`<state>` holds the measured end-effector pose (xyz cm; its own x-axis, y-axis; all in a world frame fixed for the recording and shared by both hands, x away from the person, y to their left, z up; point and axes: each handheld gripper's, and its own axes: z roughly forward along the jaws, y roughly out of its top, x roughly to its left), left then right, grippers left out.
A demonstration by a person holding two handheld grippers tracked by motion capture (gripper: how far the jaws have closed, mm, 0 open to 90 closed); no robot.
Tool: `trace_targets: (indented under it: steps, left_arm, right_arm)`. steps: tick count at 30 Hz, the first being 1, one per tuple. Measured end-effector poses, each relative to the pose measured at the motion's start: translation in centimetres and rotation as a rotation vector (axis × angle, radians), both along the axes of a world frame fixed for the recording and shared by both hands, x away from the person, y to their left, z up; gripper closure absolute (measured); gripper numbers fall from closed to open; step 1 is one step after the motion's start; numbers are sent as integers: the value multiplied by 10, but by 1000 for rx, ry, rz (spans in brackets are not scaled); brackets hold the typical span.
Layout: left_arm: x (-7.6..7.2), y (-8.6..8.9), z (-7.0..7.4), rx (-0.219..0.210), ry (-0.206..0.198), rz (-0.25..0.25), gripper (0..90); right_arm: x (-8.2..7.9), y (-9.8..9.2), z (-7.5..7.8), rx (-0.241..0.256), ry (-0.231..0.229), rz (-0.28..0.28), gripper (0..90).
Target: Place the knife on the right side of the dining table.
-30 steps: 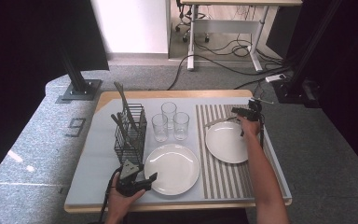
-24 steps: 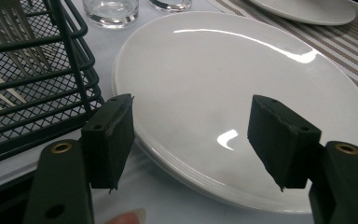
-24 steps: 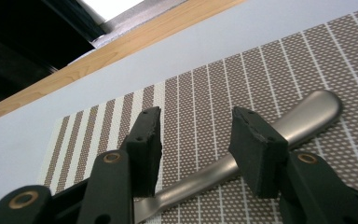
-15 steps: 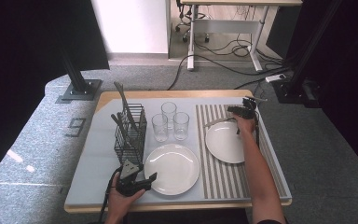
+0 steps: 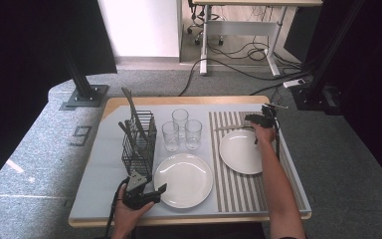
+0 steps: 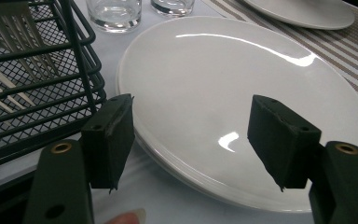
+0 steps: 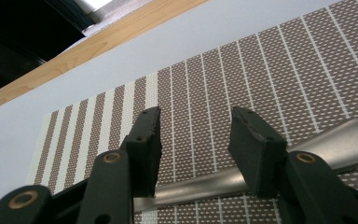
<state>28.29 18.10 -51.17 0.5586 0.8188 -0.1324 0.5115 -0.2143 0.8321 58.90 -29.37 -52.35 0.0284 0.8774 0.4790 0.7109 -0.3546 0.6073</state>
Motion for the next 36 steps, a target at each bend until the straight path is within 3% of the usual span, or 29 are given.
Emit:
trace_targets:
  steps: [19, 29, 36]
  left_arm:
    - [-1, 0, 0, 2, -2, 2, 318]
    - [-1, 1, 0, 0, -3, 5, 318]
    - [-1, 2, 2, -14, -5, 3, 318]
  right_arm:
    - [-2, -10, 2, 41, 4, 3, 496]
    - [-10, -10, 15, 52, -72, 43, 492]
    - [-20, -6, 19, 54, -84, 68, 489]
